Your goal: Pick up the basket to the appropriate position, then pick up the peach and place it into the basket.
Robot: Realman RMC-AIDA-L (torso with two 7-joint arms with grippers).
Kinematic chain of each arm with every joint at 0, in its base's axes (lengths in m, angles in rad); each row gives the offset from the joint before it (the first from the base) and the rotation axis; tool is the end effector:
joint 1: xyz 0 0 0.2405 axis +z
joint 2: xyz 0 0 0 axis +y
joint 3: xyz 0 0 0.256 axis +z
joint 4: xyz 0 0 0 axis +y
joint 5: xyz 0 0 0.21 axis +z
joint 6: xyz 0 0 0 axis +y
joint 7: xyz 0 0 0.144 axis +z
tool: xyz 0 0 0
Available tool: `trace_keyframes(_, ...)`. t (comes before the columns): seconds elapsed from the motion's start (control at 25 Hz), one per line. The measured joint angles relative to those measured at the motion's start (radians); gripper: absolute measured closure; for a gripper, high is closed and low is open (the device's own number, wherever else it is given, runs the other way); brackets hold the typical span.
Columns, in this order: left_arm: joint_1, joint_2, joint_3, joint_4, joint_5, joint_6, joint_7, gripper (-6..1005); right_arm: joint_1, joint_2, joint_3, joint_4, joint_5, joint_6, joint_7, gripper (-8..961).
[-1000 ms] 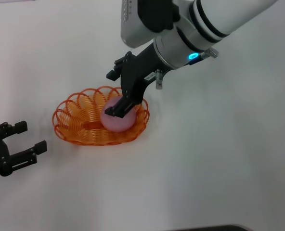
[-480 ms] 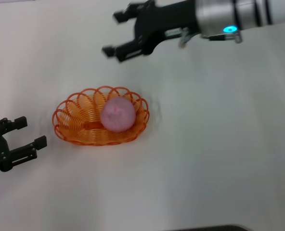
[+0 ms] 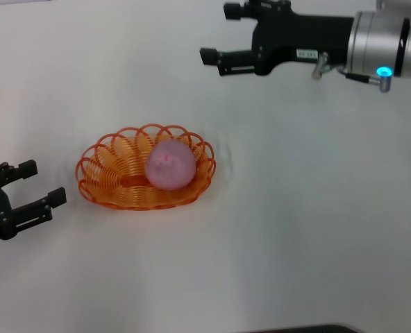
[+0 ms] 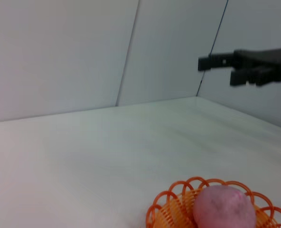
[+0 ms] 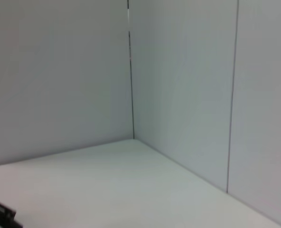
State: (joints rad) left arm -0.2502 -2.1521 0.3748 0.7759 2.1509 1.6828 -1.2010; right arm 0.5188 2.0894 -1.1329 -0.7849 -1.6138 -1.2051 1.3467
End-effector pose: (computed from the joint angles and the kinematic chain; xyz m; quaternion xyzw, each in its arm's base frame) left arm -0.3452 0.2333 0.0192 -0.9027 -0.2770 -0.2356 0.2300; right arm 0.2069 0.3722 -0.0192 -0.9373 0.1298 0.2464 0.2096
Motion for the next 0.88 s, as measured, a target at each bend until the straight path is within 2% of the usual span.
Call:
trace_keyframes(0.16, -0.007, 0.000, -0.002, -0.003, 0.000, 0.000, 0.000, 201, -0.021, 0.002, 0.001, 0.009, 0.000, -0.027, -0.035, -4)
trace_keyframes(0.4, -0.011, 0.000, -0.002, -0.013, 0.000, -0.008, 0.000, 201, -0.091, 0.005, 0.018, 0.052, 0.022, -0.130, -0.158, -4)
trace_keyframes(0.64, -0.010, 0.000, -0.002, -0.014, 0.000, -0.010, 0.002, 202, -0.171, 0.003, 0.053, 0.158, 0.041, -0.212, -0.313, -4)
trace_keyframes(0.88, -0.006, 0.000, -0.002, -0.014, 0.006, -0.012, 0.007, 202, -0.222, 0.001, 0.117, 0.288, 0.038, -0.245, -0.455, -4)
